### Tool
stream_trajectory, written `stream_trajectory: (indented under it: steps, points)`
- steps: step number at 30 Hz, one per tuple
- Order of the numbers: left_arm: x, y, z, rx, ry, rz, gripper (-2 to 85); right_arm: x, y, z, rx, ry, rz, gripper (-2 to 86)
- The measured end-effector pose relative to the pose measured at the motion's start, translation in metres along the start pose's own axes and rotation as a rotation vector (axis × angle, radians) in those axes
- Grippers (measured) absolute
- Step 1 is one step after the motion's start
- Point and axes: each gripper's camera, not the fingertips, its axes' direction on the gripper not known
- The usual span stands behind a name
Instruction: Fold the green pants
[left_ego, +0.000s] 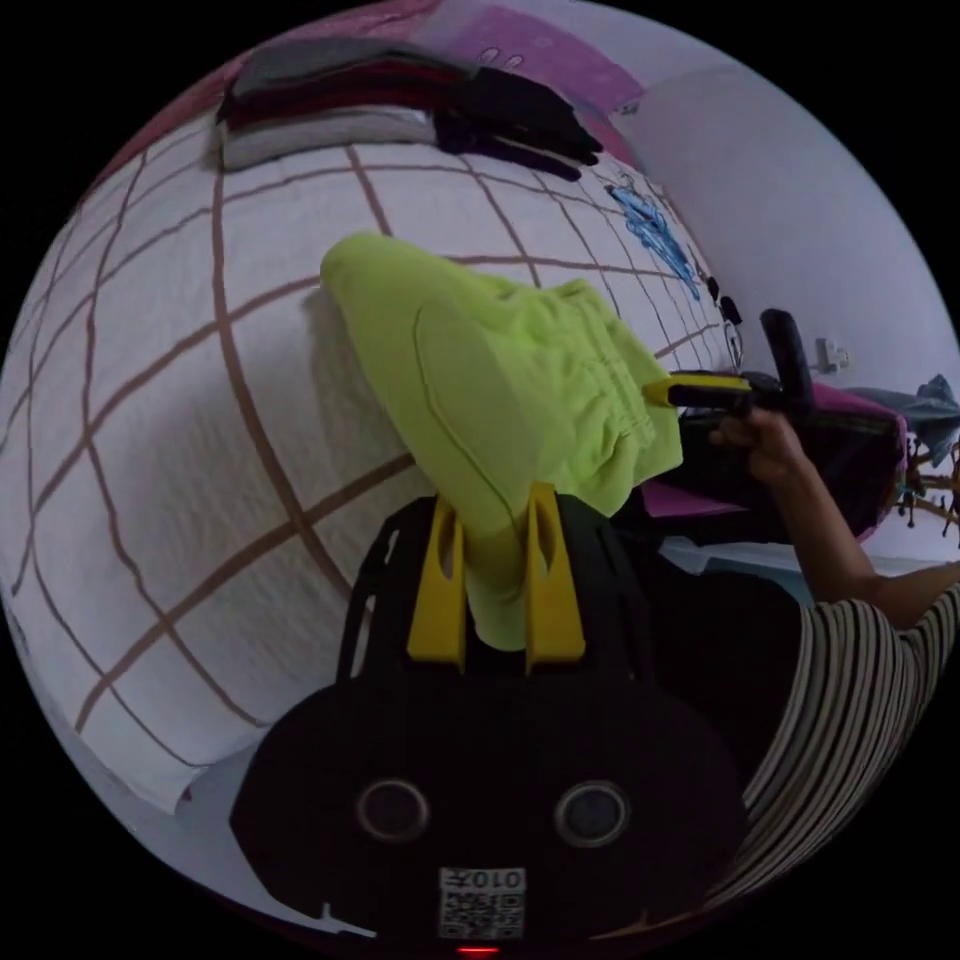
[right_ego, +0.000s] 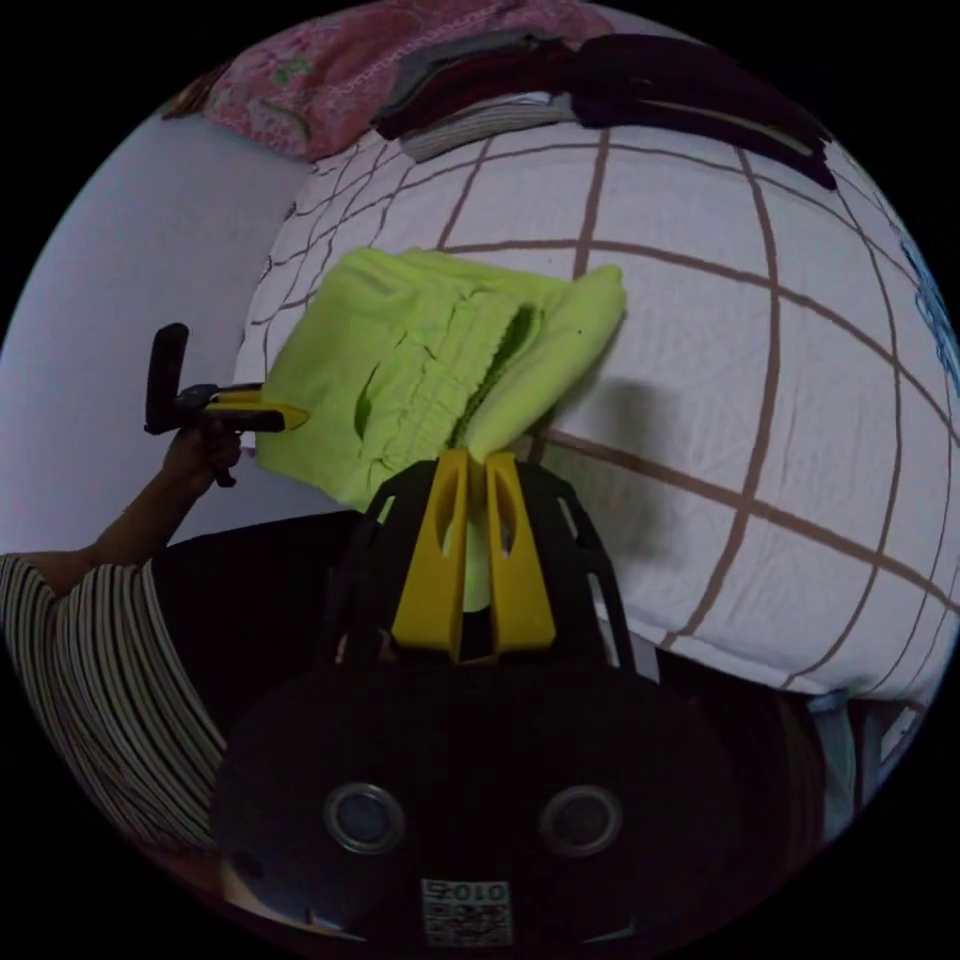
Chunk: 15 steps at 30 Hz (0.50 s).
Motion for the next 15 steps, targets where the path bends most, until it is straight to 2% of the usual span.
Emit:
stream_trajectory:
  steps: [15]
  points:
    - [0.107,-0.004,-0.031,0.155,-0.074,0.015,12.3,-0.108,-0.003,-0.146,0.069,0.017,-0.185,4.8]
